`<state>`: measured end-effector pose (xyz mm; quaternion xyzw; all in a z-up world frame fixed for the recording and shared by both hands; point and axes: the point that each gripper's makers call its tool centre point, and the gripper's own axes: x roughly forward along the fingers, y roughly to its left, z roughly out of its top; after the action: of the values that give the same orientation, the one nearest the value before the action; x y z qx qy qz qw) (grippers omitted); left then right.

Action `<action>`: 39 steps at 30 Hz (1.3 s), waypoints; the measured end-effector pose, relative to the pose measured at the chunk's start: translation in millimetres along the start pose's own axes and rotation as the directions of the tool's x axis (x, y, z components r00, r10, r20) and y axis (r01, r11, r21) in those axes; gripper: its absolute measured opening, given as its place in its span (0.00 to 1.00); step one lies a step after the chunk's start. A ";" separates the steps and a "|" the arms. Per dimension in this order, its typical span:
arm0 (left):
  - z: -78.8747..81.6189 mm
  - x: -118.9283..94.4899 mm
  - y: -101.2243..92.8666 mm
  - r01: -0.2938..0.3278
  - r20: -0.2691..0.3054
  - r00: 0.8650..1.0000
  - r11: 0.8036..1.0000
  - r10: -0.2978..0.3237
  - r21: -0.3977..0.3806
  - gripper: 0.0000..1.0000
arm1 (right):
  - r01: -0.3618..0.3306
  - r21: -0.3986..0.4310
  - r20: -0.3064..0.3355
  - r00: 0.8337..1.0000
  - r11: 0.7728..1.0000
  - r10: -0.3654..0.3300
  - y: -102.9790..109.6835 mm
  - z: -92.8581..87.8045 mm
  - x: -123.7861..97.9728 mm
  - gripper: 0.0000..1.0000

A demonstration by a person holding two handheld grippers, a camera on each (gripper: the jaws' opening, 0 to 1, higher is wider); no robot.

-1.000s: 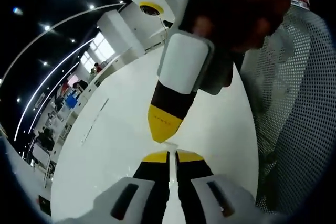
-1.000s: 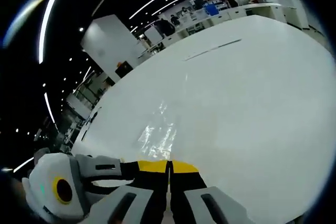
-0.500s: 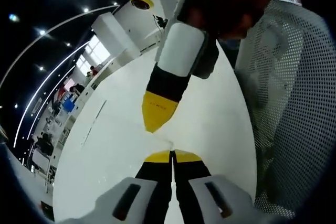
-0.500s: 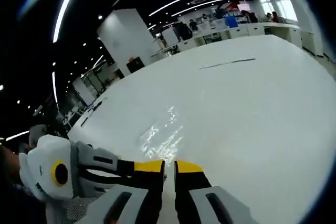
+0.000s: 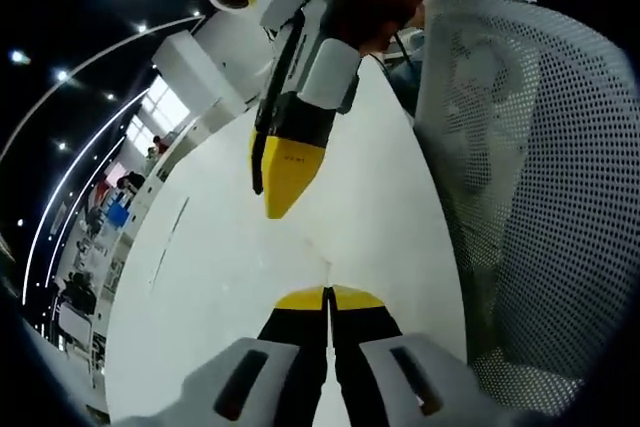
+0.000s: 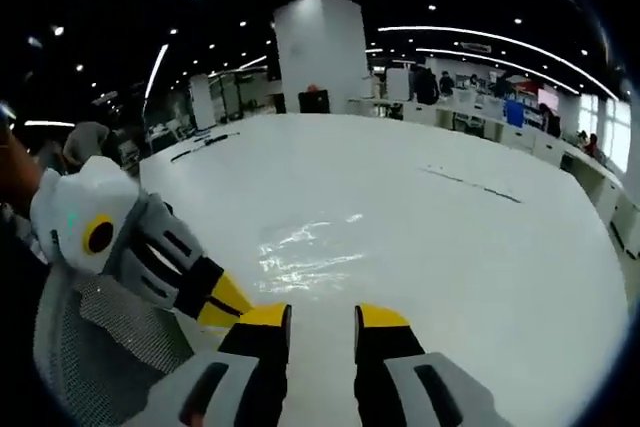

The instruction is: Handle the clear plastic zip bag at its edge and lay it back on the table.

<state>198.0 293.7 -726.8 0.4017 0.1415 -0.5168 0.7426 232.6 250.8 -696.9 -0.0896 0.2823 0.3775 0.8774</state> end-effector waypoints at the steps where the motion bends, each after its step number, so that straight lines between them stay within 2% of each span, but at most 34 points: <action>1: -0.6 -0.8 -0.2 0.003 -0.002 1.000 1.000 -0.003 0.001 0.00 | -0.001 0.001 0.001 1.000 1.000 0.001 -0.5 -1.2 -1.3 0.23; 6: -2.7 -4.8 -1.1 0.008 -0.005 1.000 1.000 -0.008 0.004 0.00 | 0.000 -0.022 -0.010 1.000 1.000 -0.001 -1.5 -6.6 -6.0 0.28; 11: 0.4 -10.2 -1.9 0.008 0.002 1.000 1.000 -0.008 0.008 0.00 | -0.001 -0.084 -0.051 0.999 0.996 -0.003 -3.1 -21.2 -5.5 0.31; 19: 10.2 -20.0 -2.4 0.019 0.032 0.999 0.999 -0.020 0.029 0.00 | -0.017 -0.197 -0.096 0.995 0.980 -0.002 -3.7 -33.5 0.6 0.33; 27: 11.8 -22.4 -2.2 0.022 0.045 0.999 0.999 -0.023 0.024 0.00 | -0.038 -0.229 -0.112 0.994 0.973 0.013 -0.6 -38.2 8.5 0.30; 33: 12.0 -23.3 -3.3 0.023 0.049 0.999 1.000 -0.023 0.016 0.00 | -0.043 -0.224 -0.104 0.994 0.974 0.020 3.7 -36.9 11.9 0.29; 39: 16.4 -26.6 -3.1 0.022 0.063 0.998 1.000 -0.023 0.017 0.00 | -0.056 -0.241 -0.109 0.994 0.969 0.030 6.2 -39.8 17.0 0.23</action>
<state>180.6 298.4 -701.1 0.3896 0.1182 -0.5389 0.7375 220.7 250.8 -738.9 -0.2100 0.2812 0.4229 0.8354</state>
